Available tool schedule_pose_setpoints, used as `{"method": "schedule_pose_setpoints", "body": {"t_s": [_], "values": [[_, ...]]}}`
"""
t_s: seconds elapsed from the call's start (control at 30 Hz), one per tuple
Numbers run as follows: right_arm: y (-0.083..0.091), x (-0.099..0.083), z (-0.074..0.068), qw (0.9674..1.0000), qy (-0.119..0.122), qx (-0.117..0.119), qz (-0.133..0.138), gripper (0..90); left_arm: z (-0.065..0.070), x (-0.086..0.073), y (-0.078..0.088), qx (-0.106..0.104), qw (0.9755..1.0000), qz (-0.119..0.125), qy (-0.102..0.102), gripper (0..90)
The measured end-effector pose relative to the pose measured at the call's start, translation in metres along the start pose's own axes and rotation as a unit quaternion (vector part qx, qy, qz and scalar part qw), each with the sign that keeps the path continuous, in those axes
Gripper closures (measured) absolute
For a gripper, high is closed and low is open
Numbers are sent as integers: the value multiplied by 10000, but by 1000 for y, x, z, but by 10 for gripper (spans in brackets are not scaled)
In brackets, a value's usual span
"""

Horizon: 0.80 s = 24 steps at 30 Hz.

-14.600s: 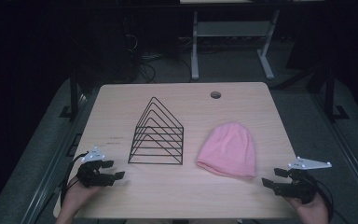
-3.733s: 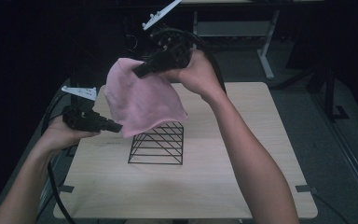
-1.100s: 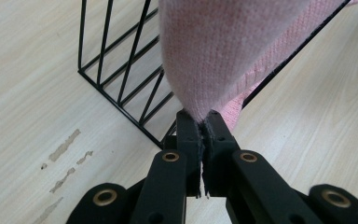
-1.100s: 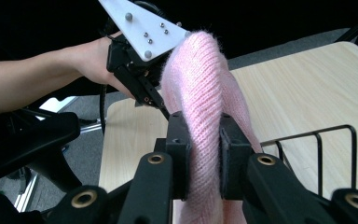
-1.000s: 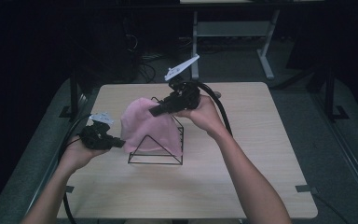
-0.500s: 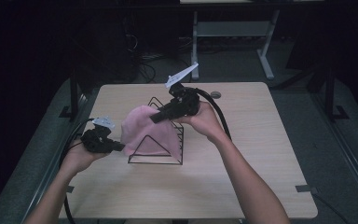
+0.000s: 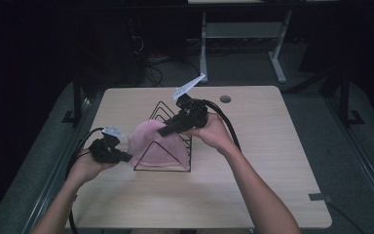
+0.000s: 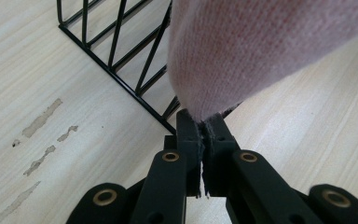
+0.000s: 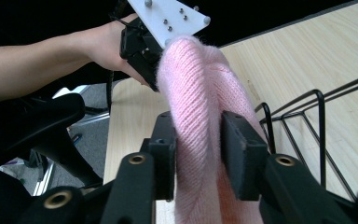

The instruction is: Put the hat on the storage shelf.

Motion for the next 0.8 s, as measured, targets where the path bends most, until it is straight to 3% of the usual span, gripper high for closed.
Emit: {"method": "schedule_pose_setpoints", "body": {"t_s": [0.37, 0.6, 0.8], "values": [[2, -4, -2, 9999, -115, 4, 5, 559, -2, 0, -3, 37, 9999, -115, -90, 872], [3, -5, -6, 9999, 102, -63, 10, 765, -1, 0, -6, 73, 9995, -263, -165, 875], [-3, -6, -7, 9998, 134, -110, -98, 815, 2, -2, -13, 99, 9987, -456, -185, 877]]}}
Point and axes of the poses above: each handheld gripper's, and its own axes: y roughly backward along the jaws, x roughly out of its top, z roughly to its right, the point moved 1 cm from there along -y, roughly forward along the jaws, and after that the axes turned 9 degrees about z, right-handed, at the moved point
